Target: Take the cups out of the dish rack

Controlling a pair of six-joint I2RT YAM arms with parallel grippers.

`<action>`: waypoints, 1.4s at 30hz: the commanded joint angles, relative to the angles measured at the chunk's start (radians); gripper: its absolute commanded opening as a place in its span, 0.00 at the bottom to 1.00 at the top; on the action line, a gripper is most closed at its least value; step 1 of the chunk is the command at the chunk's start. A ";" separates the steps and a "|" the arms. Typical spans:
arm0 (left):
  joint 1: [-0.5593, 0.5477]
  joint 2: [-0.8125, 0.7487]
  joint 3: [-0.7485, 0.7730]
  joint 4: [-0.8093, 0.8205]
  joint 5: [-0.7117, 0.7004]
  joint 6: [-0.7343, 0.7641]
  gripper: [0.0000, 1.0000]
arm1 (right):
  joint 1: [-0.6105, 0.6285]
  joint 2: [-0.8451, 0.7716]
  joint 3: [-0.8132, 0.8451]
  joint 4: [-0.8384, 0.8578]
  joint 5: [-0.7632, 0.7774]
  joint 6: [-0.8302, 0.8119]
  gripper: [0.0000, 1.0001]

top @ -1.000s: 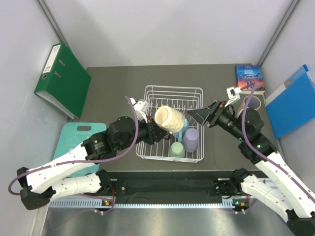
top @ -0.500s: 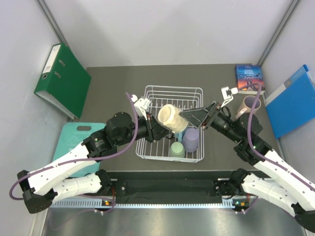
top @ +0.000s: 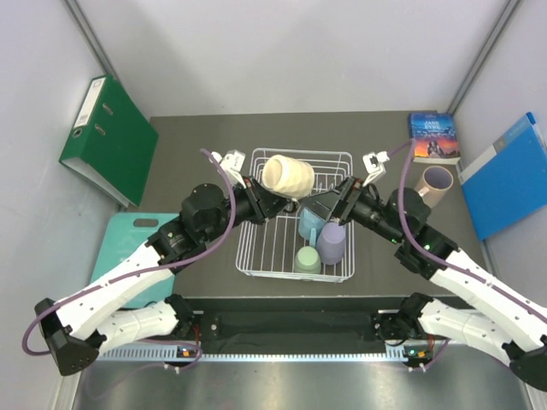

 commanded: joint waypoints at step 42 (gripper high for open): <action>0.000 -0.104 -0.036 -0.251 -0.257 -0.174 0.98 | 0.013 0.132 0.574 -0.884 0.792 -0.292 0.00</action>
